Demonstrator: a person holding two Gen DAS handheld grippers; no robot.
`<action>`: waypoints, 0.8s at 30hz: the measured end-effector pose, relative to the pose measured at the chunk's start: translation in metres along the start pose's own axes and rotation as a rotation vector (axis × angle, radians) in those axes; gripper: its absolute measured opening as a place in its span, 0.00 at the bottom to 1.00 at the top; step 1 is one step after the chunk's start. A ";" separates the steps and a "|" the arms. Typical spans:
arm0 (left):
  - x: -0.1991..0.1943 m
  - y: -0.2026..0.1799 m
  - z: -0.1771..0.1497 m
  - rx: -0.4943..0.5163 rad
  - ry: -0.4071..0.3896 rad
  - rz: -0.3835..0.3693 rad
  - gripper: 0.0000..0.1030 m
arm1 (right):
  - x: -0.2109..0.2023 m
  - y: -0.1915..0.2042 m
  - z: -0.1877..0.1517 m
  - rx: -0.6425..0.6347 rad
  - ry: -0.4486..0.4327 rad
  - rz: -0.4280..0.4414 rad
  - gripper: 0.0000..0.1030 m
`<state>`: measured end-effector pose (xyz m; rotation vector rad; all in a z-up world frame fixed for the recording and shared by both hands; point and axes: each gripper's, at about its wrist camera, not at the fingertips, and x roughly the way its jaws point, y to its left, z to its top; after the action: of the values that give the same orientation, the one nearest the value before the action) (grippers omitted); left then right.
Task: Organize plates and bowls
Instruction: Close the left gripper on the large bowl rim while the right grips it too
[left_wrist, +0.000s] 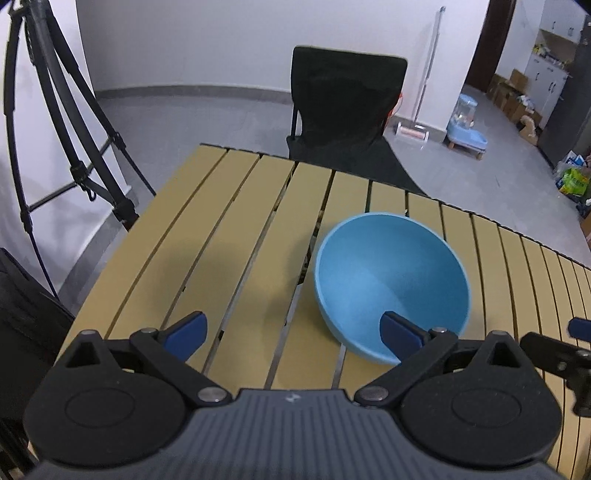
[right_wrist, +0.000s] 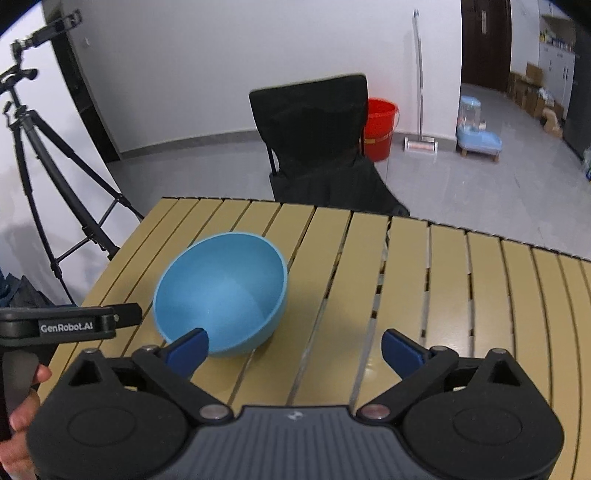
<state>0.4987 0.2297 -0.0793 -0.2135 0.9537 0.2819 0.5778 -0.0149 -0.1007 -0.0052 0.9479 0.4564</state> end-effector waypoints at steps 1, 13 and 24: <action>0.004 0.000 0.003 -0.002 0.011 0.003 0.98 | 0.006 0.001 0.004 0.008 0.015 0.001 0.94; 0.056 -0.001 0.030 -0.059 0.143 0.015 0.70 | 0.076 0.004 0.039 0.073 0.178 -0.011 0.62; 0.076 0.001 0.036 -0.116 0.202 -0.011 0.28 | 0.102 0.008 0.046 0.108 0.230 0.046 0.23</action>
<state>0.5682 0.2524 -0.1219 -0.3581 1.1372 0.3098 0.6613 0.0399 -0.1524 0.0634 1.1996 0.4524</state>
